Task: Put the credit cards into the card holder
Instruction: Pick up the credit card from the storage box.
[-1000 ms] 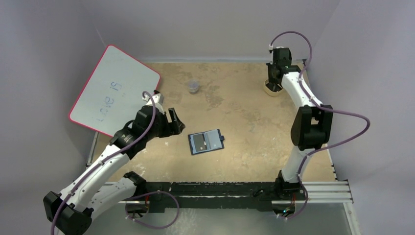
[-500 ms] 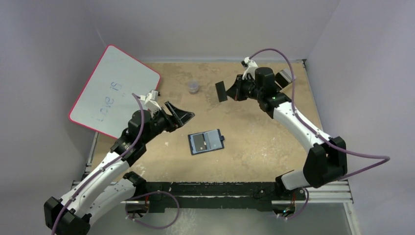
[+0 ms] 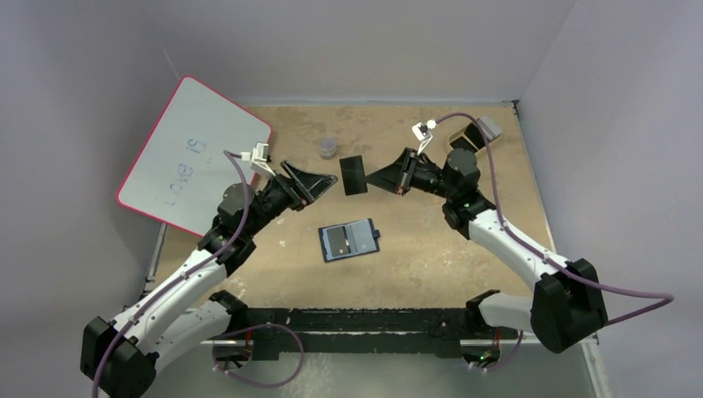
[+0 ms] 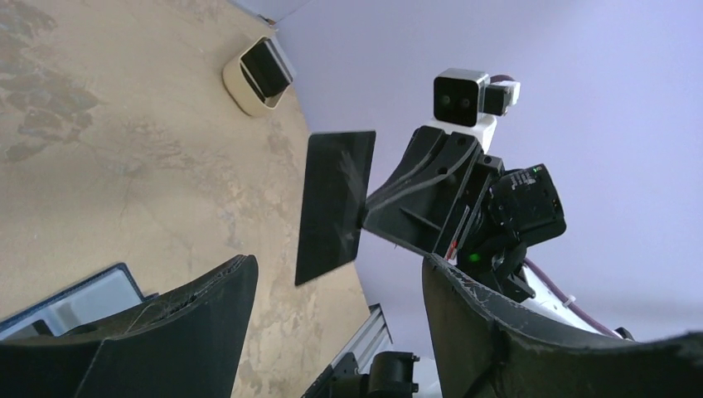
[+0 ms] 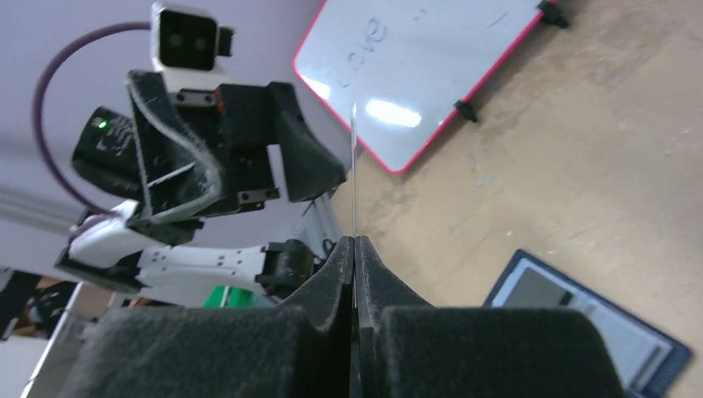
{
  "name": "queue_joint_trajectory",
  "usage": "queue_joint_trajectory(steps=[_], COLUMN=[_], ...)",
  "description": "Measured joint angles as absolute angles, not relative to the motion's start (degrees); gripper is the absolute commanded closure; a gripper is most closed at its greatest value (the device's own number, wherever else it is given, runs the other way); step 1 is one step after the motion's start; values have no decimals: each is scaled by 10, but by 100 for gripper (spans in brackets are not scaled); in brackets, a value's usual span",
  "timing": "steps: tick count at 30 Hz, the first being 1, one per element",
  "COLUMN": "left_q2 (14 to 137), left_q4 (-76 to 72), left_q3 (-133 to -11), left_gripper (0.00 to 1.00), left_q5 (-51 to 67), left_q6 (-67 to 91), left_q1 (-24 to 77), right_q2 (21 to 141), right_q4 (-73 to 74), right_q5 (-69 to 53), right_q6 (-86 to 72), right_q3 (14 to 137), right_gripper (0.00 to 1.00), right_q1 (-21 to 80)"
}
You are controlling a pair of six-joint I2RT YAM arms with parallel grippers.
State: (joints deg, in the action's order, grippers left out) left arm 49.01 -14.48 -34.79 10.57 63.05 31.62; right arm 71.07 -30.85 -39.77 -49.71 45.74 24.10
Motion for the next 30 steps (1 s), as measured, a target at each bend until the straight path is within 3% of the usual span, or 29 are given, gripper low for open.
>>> queue_joint_trajectory(steps=[10, 12, 16, 18, 20, 25, 30], left_q2=[521, 526, 538, 540, 540, 539, 538], left_q4=[-210, -221, -248, -253, -260, -247, -200], left_q3=[-348, -348, -348, -348, -348, -348, -342], left_gripper=[42, 52, 90, 100, 100, 100, 100], left_q5=[129, 134, 150, 153, 157, 163, 154], left_q6=[630, 630, 636, 639, 640, 633, 617], left_q1=[316, 316, 316, 316, 316, 316, 316], right_q2=[696, 696, 697, 699, 702, 711, 694], right_q4=[-406, -414, -428, -430, -430, -384, -270], right_q5=[-429, -431, -431, -431, -431, -428, -388], right_q6=[-579, -587, -594, -595, -595, -569, -499], right_q3=[426, 426, 426, 426, 426, 426, 427], right_gripper=[100, 100, 100, 100, 98, 66, 57], right_q1=[267, 272, 280, 281, 282, 282, 282])
